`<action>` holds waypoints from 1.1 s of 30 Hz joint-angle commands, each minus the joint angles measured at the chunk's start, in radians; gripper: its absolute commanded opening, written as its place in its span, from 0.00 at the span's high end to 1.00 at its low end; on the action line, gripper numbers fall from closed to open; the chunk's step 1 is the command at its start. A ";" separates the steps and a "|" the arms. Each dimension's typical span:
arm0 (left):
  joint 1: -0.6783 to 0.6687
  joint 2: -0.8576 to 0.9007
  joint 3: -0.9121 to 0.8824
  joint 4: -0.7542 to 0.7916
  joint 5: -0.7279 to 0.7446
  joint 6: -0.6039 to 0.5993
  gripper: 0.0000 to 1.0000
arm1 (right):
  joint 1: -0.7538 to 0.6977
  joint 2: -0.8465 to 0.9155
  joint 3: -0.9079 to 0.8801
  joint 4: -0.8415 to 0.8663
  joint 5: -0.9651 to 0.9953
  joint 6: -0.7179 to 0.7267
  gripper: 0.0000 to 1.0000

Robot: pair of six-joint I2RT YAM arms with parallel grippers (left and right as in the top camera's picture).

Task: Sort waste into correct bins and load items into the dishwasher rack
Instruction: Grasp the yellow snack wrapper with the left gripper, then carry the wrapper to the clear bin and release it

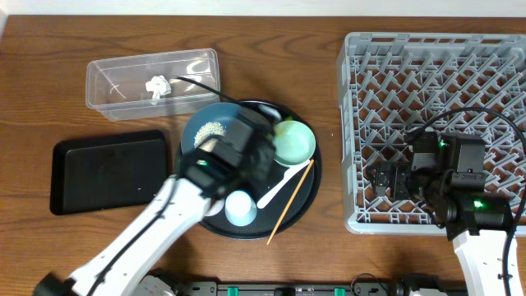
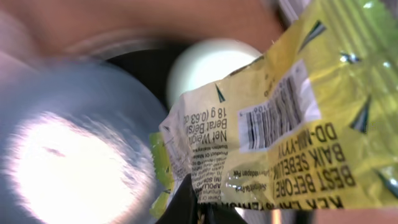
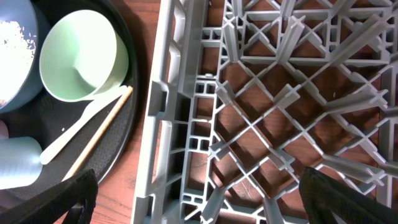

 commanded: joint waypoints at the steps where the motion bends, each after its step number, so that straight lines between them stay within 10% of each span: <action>1: 0.125 -0.035 0.020 0.068 -0.113 -0.001 0.94 | 0.014 -0.002 0.017 -0.005 -0.008 0.003 0.01; 19: 0.549 0.323 0.020 0.674 -0.111 -0.005 0.94 | 0.014 -0.002 0.017 -0.005 -0.010 0.026 0.01; 23: 0.549 0.342 0.020 0.669 -0.082 -0.004 0.61 | 0.014 -0.002 0.017 -0.005 -0.027 0.025 0.01; 33: 0.549 0.133 0.020 0.311 0.036 -0.006 0.50 | 0.027 -0.002 0.042 0.032 -0.225 -0.001 0.23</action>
